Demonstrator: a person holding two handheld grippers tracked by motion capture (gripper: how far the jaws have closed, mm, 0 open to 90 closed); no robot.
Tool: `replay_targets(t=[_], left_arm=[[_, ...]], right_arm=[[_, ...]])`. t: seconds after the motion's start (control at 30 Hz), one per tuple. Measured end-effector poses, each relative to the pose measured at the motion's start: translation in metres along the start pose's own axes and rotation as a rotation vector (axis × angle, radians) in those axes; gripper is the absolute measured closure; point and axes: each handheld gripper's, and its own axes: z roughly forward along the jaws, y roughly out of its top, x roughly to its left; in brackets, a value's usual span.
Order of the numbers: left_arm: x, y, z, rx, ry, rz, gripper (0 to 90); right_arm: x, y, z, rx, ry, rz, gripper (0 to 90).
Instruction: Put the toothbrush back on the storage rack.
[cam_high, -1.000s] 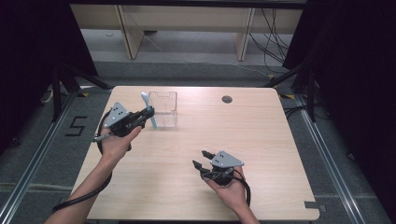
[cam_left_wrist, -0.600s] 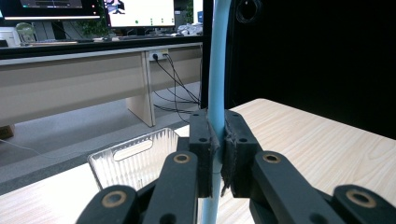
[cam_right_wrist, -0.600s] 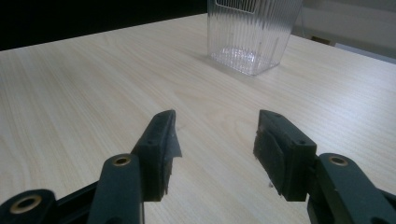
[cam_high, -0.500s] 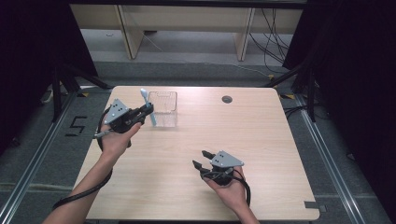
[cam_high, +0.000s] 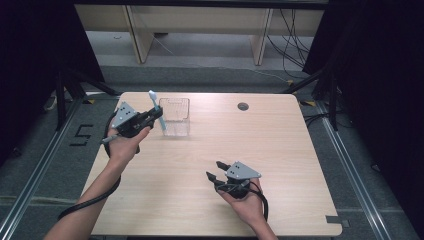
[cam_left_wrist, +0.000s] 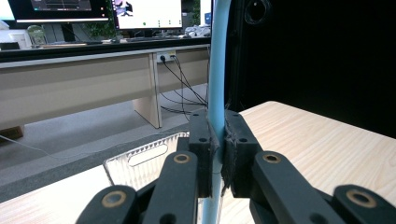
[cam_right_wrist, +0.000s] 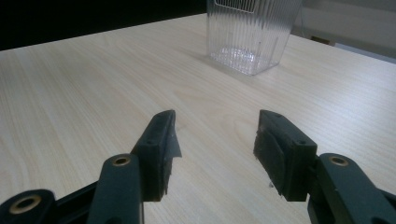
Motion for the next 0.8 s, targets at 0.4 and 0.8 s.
replay_targets(t=[0.4,0.8], left_arm=[[0.008,-0.002,0.008,-0.002,0.015,-0.002,82.8],[0.011,0.003,0.015,-0.013,0.024,0.0,82.8]], right_arm=[[0.001,-0.001,-0.001,0.007,0.004,0.012,48.1],[0.0,-0.001,-0.001,0.013,0.004,-0.002,48.0]])
